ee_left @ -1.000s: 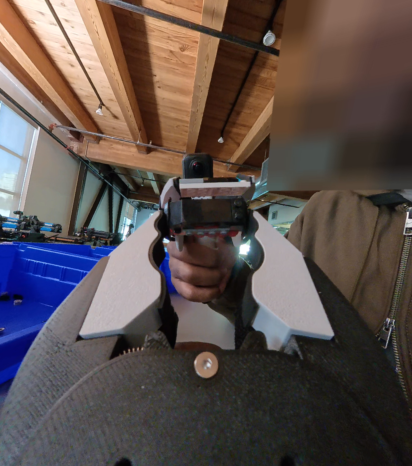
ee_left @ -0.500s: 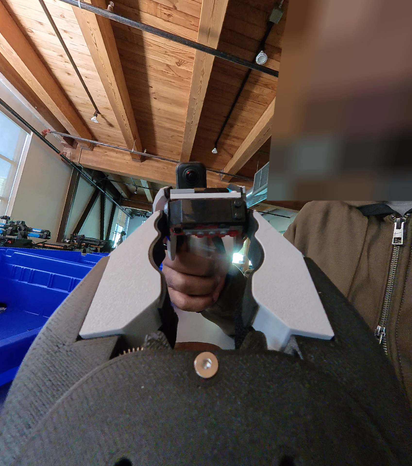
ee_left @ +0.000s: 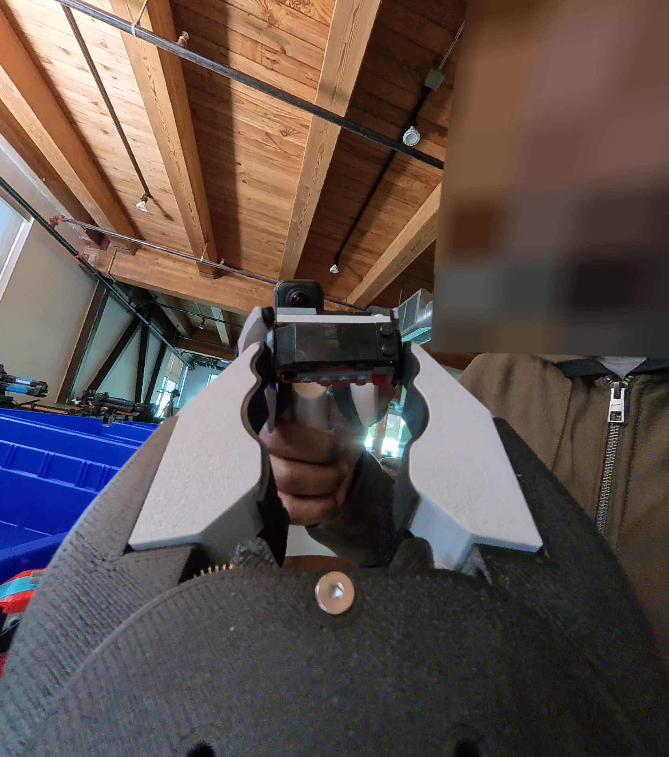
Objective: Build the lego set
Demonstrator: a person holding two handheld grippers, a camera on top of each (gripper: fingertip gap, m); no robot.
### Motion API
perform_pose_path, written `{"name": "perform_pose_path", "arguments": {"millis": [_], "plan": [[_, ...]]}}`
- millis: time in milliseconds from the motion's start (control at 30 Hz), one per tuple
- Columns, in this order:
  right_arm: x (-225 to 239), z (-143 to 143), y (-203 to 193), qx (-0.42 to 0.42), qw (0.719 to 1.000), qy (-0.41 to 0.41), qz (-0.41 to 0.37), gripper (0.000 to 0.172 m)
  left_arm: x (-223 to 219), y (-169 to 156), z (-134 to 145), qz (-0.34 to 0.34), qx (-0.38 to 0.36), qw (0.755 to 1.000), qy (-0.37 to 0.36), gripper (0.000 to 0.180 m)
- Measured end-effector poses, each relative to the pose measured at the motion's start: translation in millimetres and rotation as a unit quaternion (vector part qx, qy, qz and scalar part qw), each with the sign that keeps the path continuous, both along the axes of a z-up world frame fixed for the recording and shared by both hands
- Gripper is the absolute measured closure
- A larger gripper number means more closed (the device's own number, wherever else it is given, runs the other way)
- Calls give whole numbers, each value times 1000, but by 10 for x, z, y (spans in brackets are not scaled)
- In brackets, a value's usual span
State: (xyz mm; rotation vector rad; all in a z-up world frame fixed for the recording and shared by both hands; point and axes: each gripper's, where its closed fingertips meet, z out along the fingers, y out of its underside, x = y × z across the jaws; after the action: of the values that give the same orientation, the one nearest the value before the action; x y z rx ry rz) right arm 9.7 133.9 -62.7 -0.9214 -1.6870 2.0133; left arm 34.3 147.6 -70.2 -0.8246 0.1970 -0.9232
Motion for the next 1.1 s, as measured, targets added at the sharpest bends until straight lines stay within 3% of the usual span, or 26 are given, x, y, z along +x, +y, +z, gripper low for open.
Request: {"name": "perform_pose_path", "arguments": {"millis": [367,467,567,700,867,1100], "plan": [[11,73,-38,-26,1000,12,8,103,16,-30,34,-24,8,999,-26,115],[48,140,-9,-26,999,38,7,102,-16,-40,46,-24,10,999,-33,115],[94,148,42,29,994,102,-9,101,-43,-52,59,-27,11,999,-39,115],[125,38,139,152,965,208,-53,101,-78,-71,75,-34,13,998,-49,115],[187,0,145,249,923,284,-69,101,-79,-71,76,-37,12,998,-47,115],[103,-176,85,425,829,356,-71,100,-52,-44,51,-29,3,999,-31,115]]}}
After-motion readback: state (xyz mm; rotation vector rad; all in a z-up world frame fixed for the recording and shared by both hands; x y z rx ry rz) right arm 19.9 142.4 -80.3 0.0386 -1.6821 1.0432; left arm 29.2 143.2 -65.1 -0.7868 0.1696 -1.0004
